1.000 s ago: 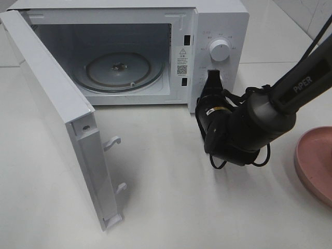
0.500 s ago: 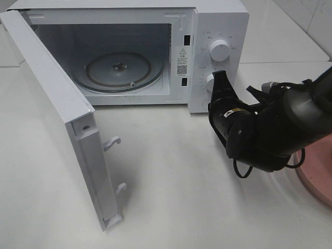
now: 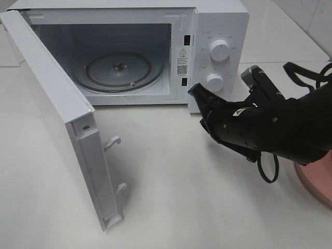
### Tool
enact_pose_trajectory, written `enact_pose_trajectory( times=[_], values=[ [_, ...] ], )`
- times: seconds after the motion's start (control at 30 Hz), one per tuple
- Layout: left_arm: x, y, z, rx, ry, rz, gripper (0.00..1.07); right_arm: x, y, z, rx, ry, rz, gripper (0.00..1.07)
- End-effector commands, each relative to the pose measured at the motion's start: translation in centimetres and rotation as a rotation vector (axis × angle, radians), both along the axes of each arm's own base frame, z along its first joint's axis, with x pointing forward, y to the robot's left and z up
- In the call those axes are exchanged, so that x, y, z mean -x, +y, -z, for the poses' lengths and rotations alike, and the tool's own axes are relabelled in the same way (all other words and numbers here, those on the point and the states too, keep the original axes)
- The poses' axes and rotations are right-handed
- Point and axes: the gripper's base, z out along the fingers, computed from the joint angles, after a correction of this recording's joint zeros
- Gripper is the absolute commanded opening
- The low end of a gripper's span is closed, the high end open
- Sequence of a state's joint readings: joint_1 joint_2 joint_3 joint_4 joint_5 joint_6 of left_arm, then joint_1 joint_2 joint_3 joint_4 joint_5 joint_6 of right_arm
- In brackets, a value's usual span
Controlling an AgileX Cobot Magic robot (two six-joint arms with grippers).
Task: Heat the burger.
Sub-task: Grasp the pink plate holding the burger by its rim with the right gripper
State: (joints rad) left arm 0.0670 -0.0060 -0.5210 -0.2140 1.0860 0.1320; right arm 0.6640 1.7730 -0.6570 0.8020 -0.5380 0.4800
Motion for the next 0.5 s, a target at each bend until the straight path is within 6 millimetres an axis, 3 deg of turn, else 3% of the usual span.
enact_pose_trajectory(
  times=[0.03,0.1,0.17,0.23,0.27,0.5],
  values=[
    [0.2,-0.1,0.0,0.006,-0.027,0.010,1.00,1.2,0.4,-0.8,0.134,0.038,-0.239,0.09],
    [0.2,-0.1,0.0,0.006,-0.027,0.010,1.00,1.4,0.5,-1.0,0.163,0.041,-0.290,0.09],
    [0.2,-0.1,0.0,0.006,-0.027,0.010,1.00,2.6,0.8,-1.6,0.276,0.060,-0.519,0.10],
    [0.2,-0.1,0.0,0.006,-0.027,0.010,1.00,2.9,0.9,-1.8,0.298,0.068,-0.576,0.11],
    [0.2,-0.1,0.0,0.006,-0.027,0.010,1.00,3.7,0.9,-2.2,0.351,0.080,-0.706,0.11],
    [0.2,-0.1,0.0,0.006,-0.027,0.010,1.00,5.7,0.4,-3.1,0.473,0.132,-0.971,0.11]
  ],
)
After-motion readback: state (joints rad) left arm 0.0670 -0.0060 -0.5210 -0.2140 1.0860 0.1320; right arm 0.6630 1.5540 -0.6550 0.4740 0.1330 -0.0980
